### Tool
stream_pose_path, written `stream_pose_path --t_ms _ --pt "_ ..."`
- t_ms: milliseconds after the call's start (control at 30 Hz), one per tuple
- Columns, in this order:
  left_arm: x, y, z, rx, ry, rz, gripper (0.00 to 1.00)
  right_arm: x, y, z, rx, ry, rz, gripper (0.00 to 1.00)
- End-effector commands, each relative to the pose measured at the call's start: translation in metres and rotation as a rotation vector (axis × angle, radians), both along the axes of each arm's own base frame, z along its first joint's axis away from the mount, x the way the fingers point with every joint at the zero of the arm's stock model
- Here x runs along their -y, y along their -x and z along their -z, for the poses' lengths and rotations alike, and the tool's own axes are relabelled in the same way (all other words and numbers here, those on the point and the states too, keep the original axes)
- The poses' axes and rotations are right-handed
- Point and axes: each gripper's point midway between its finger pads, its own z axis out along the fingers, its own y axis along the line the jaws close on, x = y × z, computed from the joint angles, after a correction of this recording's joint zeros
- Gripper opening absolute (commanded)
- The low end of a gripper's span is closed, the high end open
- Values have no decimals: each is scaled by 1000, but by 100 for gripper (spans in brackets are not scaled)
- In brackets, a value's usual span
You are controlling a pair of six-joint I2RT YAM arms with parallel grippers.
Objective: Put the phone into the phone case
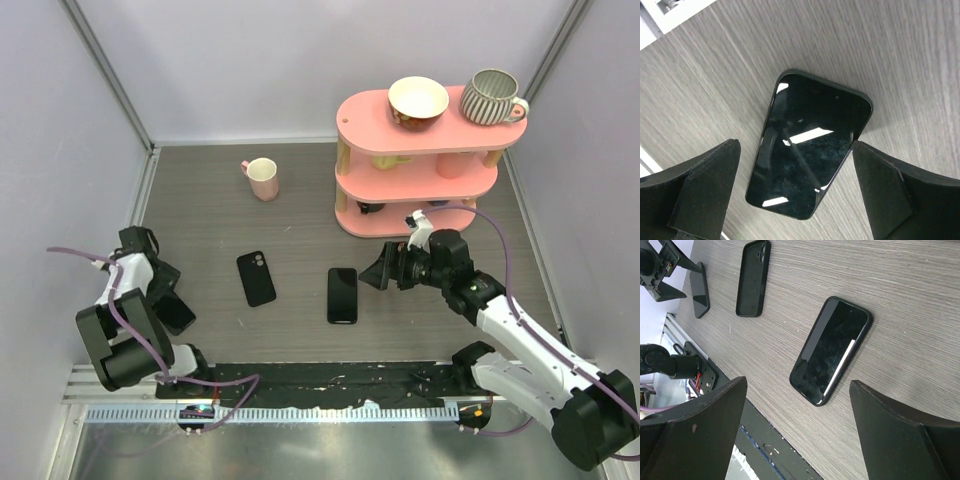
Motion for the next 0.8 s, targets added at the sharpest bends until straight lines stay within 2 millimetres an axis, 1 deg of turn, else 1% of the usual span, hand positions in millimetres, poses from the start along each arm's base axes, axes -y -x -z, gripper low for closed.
stream_pose_path --t_ms 0,67,200,267,300,433,600,767 --pt "-5 -18 -1 110 43 15 100 -1 -1 -30 87 -31 -10 89" --pt "-7 -12 4 82 44 1 100 1 0 -34 106 -34 0 89" --pt "-3 -14 12 68 83 8 100 2 1 -38 114 -39 -1 89" --pt "0 -22 12 106 99 35 100 2 2 -37 111 -37 -5 89" --pt "5 -27 10 135 126 65 100 2 2 -38 112 -38 -7 89" --pt "13 -30 11 166 148 92 100 1 1 -38 113 -36 -9 90" --pt "15 -29 10 159 155 102 100 2 0 -39 117 -35 -6 90" --pt "23 -38 8 177 142 166 100 1 0 -37 117 -33 -6 90"
